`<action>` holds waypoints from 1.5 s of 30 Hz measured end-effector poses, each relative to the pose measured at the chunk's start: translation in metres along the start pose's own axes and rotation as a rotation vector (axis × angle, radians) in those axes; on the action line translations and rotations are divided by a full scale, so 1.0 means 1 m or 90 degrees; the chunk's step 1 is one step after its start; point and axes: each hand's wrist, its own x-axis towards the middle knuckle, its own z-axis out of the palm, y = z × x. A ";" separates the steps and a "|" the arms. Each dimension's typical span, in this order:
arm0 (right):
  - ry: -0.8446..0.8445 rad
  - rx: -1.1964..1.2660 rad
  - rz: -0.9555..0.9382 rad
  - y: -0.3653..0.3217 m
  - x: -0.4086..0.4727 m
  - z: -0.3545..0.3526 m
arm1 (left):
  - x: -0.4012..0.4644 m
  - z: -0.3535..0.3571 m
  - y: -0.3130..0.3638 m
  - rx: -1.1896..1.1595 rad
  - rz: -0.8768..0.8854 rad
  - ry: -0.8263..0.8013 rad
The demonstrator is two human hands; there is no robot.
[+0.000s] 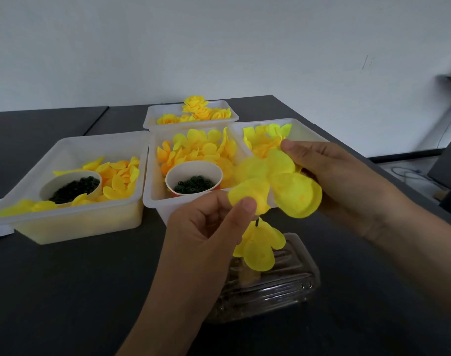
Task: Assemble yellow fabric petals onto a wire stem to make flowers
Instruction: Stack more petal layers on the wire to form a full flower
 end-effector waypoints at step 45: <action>-0.068 -0.010 0.068 0.028 0.019 -0.011 | 0.005 -0.014 -0.013 -0.056 -0.080 -0.020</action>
